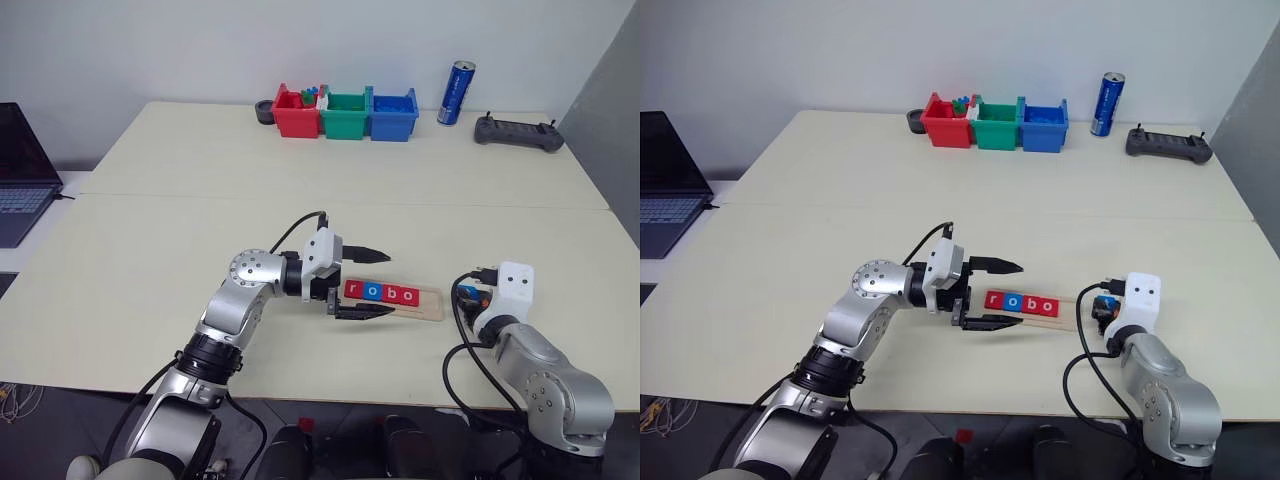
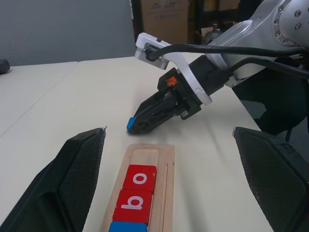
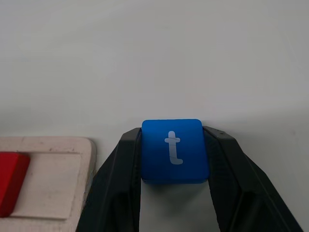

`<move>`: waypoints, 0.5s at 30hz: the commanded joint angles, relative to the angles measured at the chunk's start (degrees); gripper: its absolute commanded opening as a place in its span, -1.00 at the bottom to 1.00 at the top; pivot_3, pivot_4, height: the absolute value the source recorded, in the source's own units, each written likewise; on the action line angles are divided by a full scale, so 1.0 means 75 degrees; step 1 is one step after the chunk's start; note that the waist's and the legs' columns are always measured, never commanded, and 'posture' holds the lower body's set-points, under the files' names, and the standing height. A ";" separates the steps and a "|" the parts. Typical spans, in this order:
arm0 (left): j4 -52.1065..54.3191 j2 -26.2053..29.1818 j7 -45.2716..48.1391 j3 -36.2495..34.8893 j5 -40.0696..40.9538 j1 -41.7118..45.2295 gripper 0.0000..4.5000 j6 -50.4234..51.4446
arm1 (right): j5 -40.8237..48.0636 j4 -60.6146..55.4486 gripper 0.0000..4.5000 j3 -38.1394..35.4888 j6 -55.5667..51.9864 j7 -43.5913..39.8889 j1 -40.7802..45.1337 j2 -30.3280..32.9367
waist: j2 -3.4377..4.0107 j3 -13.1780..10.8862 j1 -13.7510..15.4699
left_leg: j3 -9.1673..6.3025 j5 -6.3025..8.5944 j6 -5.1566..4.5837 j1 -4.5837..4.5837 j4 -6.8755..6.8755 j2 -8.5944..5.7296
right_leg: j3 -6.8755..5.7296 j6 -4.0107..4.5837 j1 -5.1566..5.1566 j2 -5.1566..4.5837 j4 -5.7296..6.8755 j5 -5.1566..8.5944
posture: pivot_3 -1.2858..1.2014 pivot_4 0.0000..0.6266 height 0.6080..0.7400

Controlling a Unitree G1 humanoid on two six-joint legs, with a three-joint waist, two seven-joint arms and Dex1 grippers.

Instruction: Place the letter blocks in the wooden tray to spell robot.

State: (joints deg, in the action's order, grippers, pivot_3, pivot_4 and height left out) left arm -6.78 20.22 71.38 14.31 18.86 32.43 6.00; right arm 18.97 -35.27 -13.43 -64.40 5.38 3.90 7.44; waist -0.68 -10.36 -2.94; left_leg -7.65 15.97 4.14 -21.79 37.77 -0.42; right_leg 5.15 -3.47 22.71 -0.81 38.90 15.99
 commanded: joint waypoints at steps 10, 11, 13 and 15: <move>0.0015 -0.0044 0.0003 -0.0046 -0.0034 0.0170 1.00 -0.0167 | -0.0266 -0.0595 0.00 0.0023 -0.0221 -0.0024 -0.0320 -0.0055 | 0.0000 0.0000 -0.0020 | 0.0000 0.0000 0.0000 0.0000 0.0000 0.0000 | -0.0001 -0.0001 0.0000 0.0000 0.0000 0.0001 | 0.03 -0.52 1.00; -0.0006 -0.0058 0.0009 -0.0044 -0.0034 0.0198 1.00 -0.0168 | -0.0226 -0.0610 0.13 -0.0061 -0.0240 -0.0044 -0.0289 -0.0114 | 0.0000 0.0000 -0.0021 | 0.0000 0.0000 0.0000 0.0000 0.0000 0.0000 | -0.0001 -0.0001 0.0000 0.0000 0.0000 0.0001 | 0.03 -0.52 1.00; -0.0045 -0.0073 0.0025 -0.0046 -0.0034 0.0243 1.00 -0.0174 | -0.0187 -0.0670 0.42 -0.0184 -0.0259 -0.0131 -0.0220 -0.0104 | 0.0000 0.0000 -0.0020 | -0.0001 0.0000 0.0000 0.0000 0.0000 0.0000 | -0.0002 -0.0001 0.0000 0.0001 0.0000 0.0001 | 0.03 -0.52 1.00; -0.0116 -0.0085 0.0043 -0.0045 -0.0052 0.0274 1.00 -0.0212 | -0.0162 -0.0756 0.73 -0.0334 -0.0299 -0.0239 -0.0109 -0.0006 | 0.0000 0.0000 -0.0019 | -0.0001 0.0000 0.0000 -0.0001 0.0000 -0.0001 | -0.0002 -0.0001 0.0000 0.0000 0.0000 0.0001 | 0.03 -0.52 1.00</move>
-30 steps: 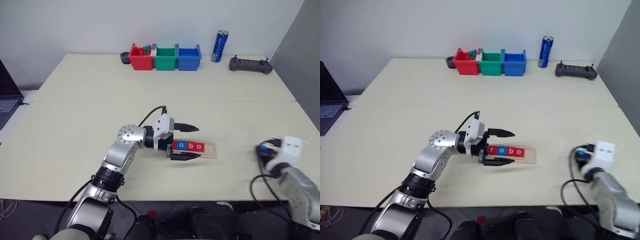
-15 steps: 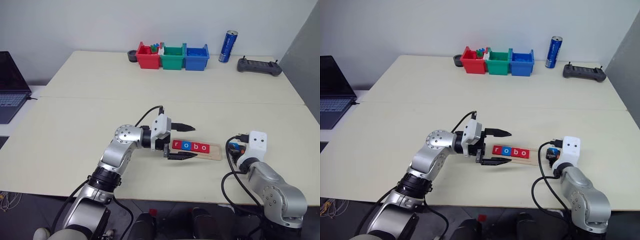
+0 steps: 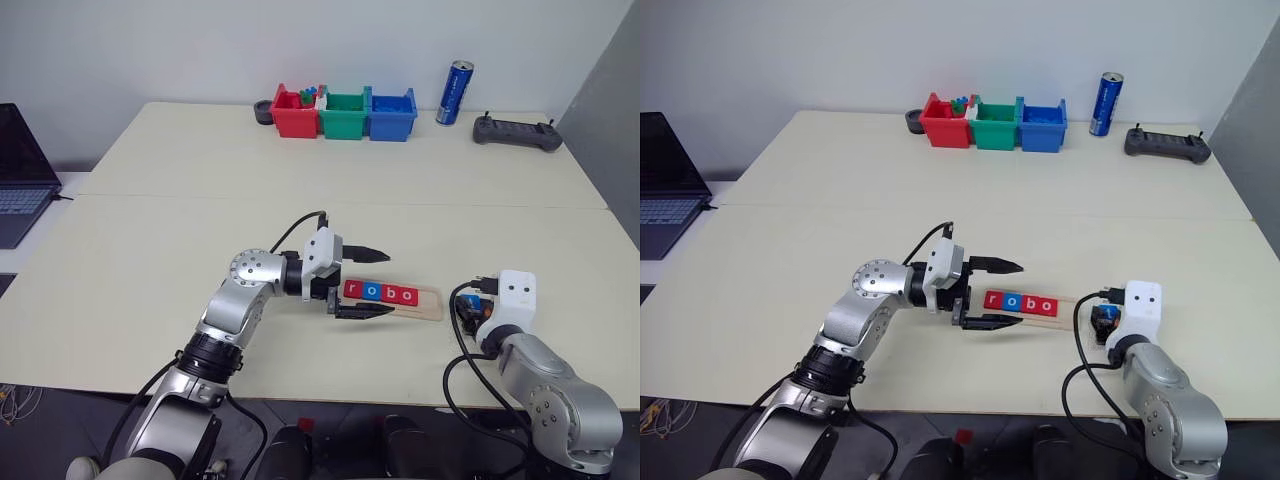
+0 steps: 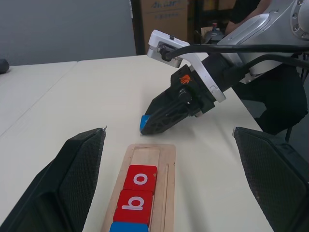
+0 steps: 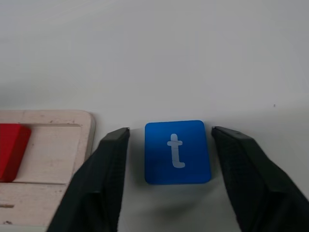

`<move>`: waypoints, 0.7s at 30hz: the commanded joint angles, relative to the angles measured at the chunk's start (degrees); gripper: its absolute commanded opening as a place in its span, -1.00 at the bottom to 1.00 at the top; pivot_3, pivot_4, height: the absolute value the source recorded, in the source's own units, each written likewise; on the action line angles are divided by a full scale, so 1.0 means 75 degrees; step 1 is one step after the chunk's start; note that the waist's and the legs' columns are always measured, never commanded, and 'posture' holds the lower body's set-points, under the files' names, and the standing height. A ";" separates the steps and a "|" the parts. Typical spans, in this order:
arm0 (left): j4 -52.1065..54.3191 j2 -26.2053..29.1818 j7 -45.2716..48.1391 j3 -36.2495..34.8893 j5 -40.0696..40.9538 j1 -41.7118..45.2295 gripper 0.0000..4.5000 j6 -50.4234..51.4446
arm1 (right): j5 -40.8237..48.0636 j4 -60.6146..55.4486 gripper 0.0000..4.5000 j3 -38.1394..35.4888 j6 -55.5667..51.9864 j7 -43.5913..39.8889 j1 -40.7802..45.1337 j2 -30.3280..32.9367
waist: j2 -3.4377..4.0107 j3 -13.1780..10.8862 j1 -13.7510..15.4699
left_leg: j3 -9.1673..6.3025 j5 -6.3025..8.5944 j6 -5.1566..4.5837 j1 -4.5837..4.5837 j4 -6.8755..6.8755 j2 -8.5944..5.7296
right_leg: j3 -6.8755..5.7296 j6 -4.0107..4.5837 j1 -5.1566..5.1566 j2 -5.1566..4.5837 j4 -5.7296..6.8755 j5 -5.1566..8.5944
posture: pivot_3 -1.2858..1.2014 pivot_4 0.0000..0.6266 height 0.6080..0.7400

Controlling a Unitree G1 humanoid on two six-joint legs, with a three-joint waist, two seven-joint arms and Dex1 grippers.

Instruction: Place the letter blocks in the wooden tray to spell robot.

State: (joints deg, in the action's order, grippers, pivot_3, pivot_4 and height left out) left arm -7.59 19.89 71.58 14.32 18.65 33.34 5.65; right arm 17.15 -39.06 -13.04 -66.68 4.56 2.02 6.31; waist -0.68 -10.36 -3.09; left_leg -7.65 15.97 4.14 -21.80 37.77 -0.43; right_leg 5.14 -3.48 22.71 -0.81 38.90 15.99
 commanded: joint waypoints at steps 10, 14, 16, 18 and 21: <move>-0.0113 -0.0026 0.0139 -0.0038 -0.0029 0.0188 1.00 -0.0263 | 0.0211 -0.1083 0.99 -0.0861 -0.0600 -0.0317 0.1035 0.0516 | 0.0001 -0.0001 -0.0029 | 0.0000 0.0000 0.0000 0.0001 -0.0004 0.0003 | 0.0001 0.0001 0.0005 0.0003 0.0002 0.0000 | 0.03 -0.52 1.00; -0.0184 -0.0057 0.0187 -0.0010 -0.0049 0.0240 1.00 -0.0313 | 0.0894 -0.1011 0.99 -0.0858 -0.0125 -0.1902 0.1036 0.1560 | -0.0001 -0.0002 -0.0023 | 0.0001 0.0000 0.0000 -0.0001 -0.0005 0.0002 | 0.0000 0.0000 0.0004 0.0002 0.0000 0.0000 | 0.03 -0.52 1.00; -0.0278 -0.0110 0.0209 0.0004 -0.0088 0.0272 1.00 -0.0368 | 0.0950 -0.0631 0.99 -0.0623 0.1181 -0.3677 0.0506 0.2960 | 0.0006 -0.0011 0.0019 | 0.0004 0.0000 -0.0001 -0.0008 -0.0003 -0.0004 | -0.0001 -0.0001 0.0003 -0.0002 -0.0010 0.0000 | 0.03 -0.52 1.00; -0.0351 -0.0147 0.0254 0.0012 -0.0114 0.0299 1.00 -0.0410 | 0.1197 0.0120 0.99 -0.0822 0.2324 -0.5199 0.0082 0.3795 | -0.0004 -0.0017 0.0039 | 0.0000 0.0001 -0.0002 -0.0009 -0.0004 -0.0012 | -0.0010 -0.0007 -0.0008 -0.0013 -0.0027 0.0004 | 0.03 -0.52 1.00; -0.0459 -0.0173 0.0319 0.0011 -0.0134 0.0349 1.00 -0.0473 | 0.0595 0.1547 0.99 -0.0636 0.5052 -0.7154 -0.0385 0.4930 | -0.0018 -0.0027 0.0028 | 0.0000 0.0006 -0.0011 0.0001 -0.0004 -0.0009 | -0.0015 -0.0009 -0.0029 -0.0012 -0.0043 0.0003 | 0.03 -0.52 1.00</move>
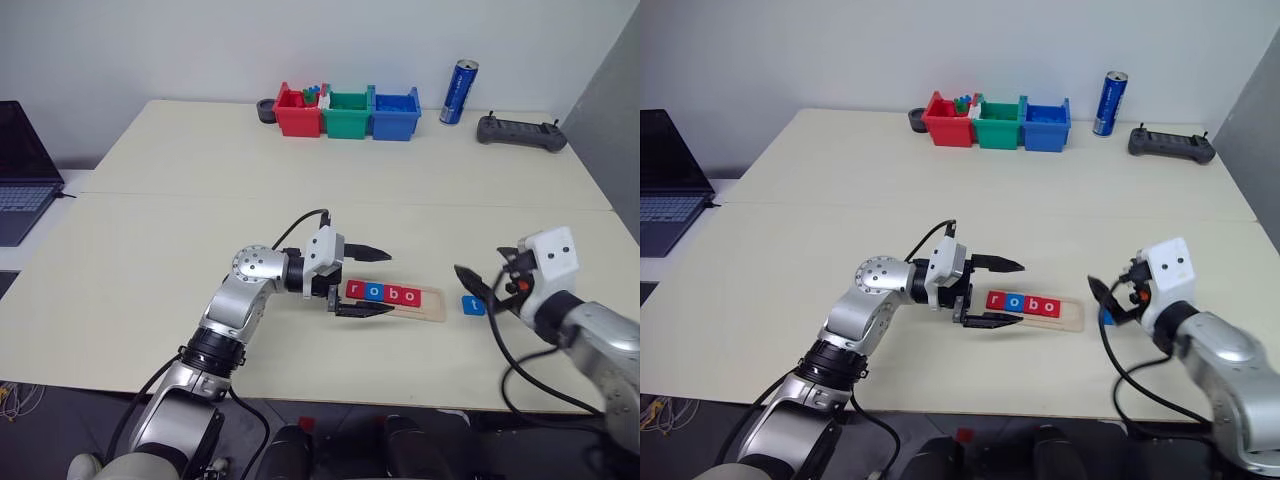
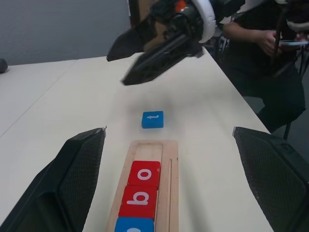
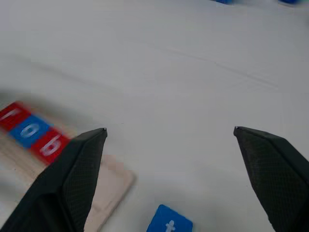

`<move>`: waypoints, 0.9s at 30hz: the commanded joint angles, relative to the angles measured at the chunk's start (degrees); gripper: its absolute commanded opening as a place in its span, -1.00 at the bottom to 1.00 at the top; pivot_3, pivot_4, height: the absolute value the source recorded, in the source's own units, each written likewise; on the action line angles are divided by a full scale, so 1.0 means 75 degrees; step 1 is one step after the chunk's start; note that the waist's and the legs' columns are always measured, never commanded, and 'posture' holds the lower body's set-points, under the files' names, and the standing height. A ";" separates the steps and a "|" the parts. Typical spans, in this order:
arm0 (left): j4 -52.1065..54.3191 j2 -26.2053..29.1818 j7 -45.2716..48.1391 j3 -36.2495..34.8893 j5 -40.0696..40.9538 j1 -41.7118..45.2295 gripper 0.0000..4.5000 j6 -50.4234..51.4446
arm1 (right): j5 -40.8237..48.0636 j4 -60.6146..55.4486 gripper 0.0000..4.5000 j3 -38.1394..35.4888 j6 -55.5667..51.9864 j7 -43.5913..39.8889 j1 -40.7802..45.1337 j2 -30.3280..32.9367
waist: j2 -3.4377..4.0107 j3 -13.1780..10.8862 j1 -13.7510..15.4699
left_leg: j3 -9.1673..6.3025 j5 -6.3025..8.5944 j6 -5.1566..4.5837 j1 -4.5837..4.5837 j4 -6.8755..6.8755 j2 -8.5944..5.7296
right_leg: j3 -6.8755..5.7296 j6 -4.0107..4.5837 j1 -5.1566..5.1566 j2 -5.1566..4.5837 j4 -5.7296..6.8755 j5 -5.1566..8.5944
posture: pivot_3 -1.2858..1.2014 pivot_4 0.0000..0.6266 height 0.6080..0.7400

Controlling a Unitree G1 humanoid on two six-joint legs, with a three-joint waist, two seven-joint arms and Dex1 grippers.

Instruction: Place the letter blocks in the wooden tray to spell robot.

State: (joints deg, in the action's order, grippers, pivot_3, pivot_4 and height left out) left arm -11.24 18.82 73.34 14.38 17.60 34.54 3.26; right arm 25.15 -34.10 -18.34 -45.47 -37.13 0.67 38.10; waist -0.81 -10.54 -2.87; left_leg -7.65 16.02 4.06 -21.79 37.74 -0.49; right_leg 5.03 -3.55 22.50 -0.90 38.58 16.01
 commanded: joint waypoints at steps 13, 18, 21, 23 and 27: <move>0.0230 0.0059 0.0158 -0.0034 0.0001 0.0074 1.00 -0.0103 | -0.1293 0.5887 0.99 0.2096 0.5401 -0.5087 0.1869 0.1818 | -0.0020 -0.0022 -0.0046 | 0.0006 0.0000 0.0001 0.0031 0.0009 0.0004 | 0.0010 0.0001 -0.0023 0.0002 0.0006 -0.0002 | 0.03 -0.52 1.00; 0.0478 0.0162 0.0112 -0.0056 0.0018 -0.0044 1.00 0.0022 | -0.1617 0.6885 0.99 0.2572 0.5824 -0.5187 0.2426 0.1516 | -0.0020 -0.0022 -0.0035 | 0.0004 0.0000 0.0001 0.0031 0.0008 0.0001 | 0.0007 0.0001 -0.0023 -0.0004 0.0007 -0.0002 | 0.03 -0.52 1.00; 0.0453 0.0224 0.0088 -0.0111 0.0014 -0.0010 1.00 0.0032 | -0.1773 0.7340 0.99 0.2745 0.5944 -0.5255 0.2627 0.1462 | -0.0018 -0.0022 -0.0027 | 0.0003 0.0000 0.0001 0.0030 0.0009 -0.0001 | 0.0006 0.0002 -0.0023 -0.0008 0.0008 -0.0003 | 0.03 -0.52 1.00; 0.0467 0.0258 0.0081 -0.0120 0.0006 -0.0035 1.00 0.0028 | -0.1827 0.7634 0.99 0.2792 0.6049 -0.5291 0.2740 0.1415 | -0.0018 -0.0022 -0.0032 | 0.0003 0.0000 0.0001 0.0030 0.0010 -0.0004 | 0.0006 0.0002 -0.0023 -0.0011 0.0008 -0.0003 | 0.03 -0.52 1.00; 0.0509 0.0279 0.0054 -0.0110 0.0017 -0.0065 1.00 0.0043 | -0.1802 0.7775 0.83 0.2839 0.6096 -0.5373 0.2838 0.1376 | -0.0018 -0.0022 -0.0031 | 0.0000 0.0000 0.0001 0.0032 0.0009 -0.0002 | 0.0003 0.0002 -0.0023 -0.0010 0.0012 -0.0003 | 0.03 -0.52 1.00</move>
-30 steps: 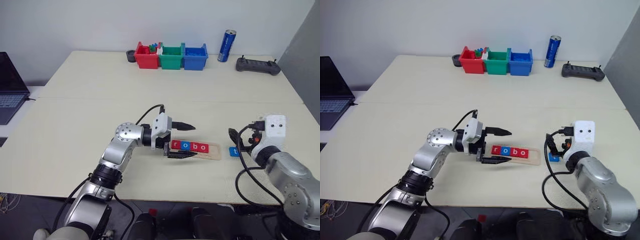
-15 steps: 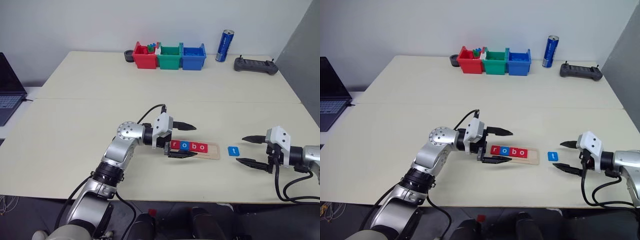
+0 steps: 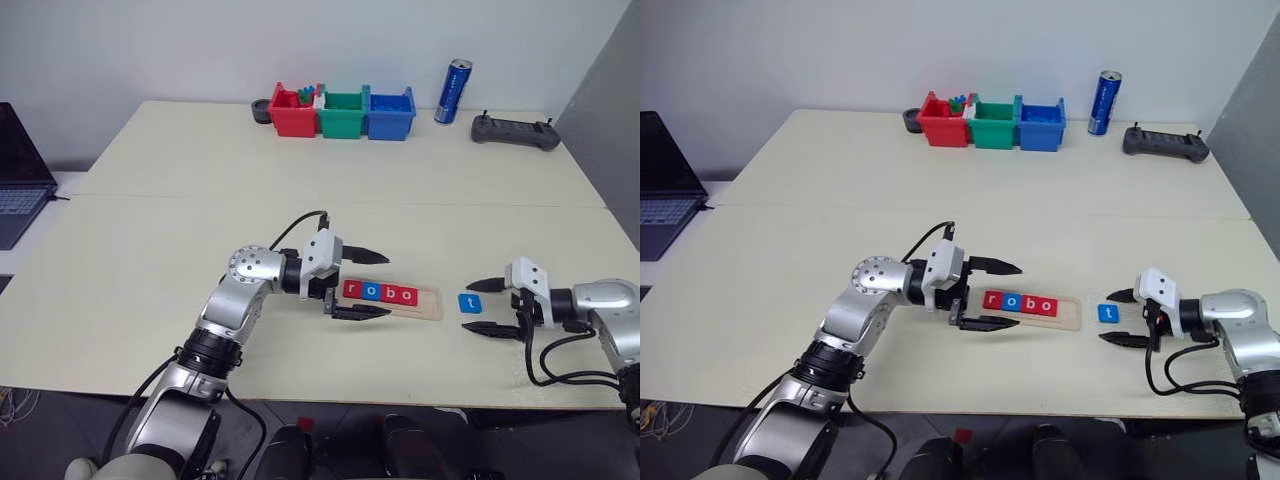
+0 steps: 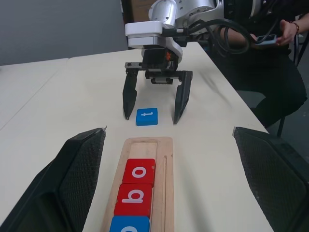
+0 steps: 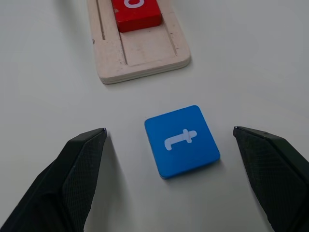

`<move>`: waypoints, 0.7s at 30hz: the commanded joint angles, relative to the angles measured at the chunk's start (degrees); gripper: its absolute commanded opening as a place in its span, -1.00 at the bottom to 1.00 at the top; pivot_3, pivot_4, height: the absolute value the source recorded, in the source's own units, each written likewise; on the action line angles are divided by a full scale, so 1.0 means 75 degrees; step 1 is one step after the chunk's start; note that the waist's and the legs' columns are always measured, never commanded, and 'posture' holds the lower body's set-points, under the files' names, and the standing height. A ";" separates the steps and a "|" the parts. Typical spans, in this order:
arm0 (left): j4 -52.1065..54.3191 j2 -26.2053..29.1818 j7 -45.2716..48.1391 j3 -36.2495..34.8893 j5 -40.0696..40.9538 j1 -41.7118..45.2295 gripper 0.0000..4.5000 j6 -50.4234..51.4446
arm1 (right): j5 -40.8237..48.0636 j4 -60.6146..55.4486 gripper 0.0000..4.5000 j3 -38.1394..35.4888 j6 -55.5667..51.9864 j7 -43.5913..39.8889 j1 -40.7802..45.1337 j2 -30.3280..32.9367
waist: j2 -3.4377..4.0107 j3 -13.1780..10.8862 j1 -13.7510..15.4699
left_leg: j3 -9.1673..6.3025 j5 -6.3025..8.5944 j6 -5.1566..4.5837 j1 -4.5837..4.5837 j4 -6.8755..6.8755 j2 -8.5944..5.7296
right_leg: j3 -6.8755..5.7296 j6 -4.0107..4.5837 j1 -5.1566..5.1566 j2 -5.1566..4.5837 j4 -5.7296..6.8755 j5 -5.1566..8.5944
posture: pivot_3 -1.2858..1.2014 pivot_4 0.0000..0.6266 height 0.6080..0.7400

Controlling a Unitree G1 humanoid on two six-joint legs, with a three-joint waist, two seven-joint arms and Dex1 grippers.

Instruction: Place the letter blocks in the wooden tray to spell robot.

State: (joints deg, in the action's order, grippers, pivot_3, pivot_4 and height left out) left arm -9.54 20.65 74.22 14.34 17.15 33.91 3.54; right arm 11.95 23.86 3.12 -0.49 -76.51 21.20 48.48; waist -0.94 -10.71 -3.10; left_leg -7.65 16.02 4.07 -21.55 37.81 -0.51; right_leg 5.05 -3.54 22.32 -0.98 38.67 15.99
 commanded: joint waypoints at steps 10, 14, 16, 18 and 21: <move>0.0144 0.0008 -0.0051 -0.0079 0.0079 0.0127 1.00 -0.0009 | -0.0024 0.0020 -0.35 -0.0126 0.0229 -0.0106 0.0084 0.0060 | 0.0000 0.0000 -0.0002 | 0.0002 0.0000 0.0000 0.0000 0.0001 -0.0001 | 0.0001 0.0000 0.0000 -0.0001 0.0003 0.0000 | 0.03 -0.52 1.00; 0.0098 -0.0003 -0.0022 -0.0077 0.0083 0.0161 1.00 -0.0018 | 0.0091 -0.0373 -0.35 -0.0137 -0.0083 -0.0065 0.0222 0.0034 | 0.0000 0.0000 -0.0005 | 0.0002 0.0000 0.0000 0.0000 0.0001 -0.0001 | 0.0002 0.0000 0.0000 0.0000 0.0004 0.0000 | 0.03 -0.52 1.00; 0.0084 0.0000 -0.0005 -0.0079 0.0085 0.0172 1.00 -0.0021 | 0.0250 -0.0834 -0.35 -0.0107 -0.0423 -0.0045 0.0324 -0.0071 | 0.0000 0.0000 -0.0019 | 0.0002 0.0000 0.0000 0.0000 0.0001 -0.0001 | 0.0003 0.0000 0.0001 0.0000 0.0006 0.0000 | 0.03 -0.52 1.00; 0.0059 -0.0003 0.0007 -0.0081 0.0082 0.0192 1.00 -0.0024 | 0.0356 -0.1238 -0.35 -0.0067 -0.0723 0.0003 0.0412 -0.0190 | 0.0000 0.0000 -0.0033 | 0.0002 0.0000 0.0000 0.0001 0.0001 0.0000 | 0.0003 0.0000 0.0001 0.0000 0.0007 0.0000 | 0.03 -0.52 1.00; 0.0034 -0.0010 0.0021 -0.0086 0.0064 0.0205 1.00 -0.0039 | 0.0433 -0.1715 -0.35 0.0019 -0.1108 0.0120 0.0531 -0.0432 | 0.0001 0.0000 -0.0019 | -0.0002 0.0000 0.0000 0.0003 0.0001 0.0002 | 0.0000 0.0000 0.0002 0.0002 0.0011 0.0000 | 0.03 -0.52 1.00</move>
State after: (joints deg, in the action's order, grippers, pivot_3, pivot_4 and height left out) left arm -9.72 20.49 74.36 14.34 17.15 34.43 3.57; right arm 13.97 13.41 3.56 -7.33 -76.03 24.17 45.41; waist -0.94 -10.71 -3.24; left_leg -7.69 16.02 4.07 -21.55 37.82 -0.50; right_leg 5.04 -3.54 22.33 -0.96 38.75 15.99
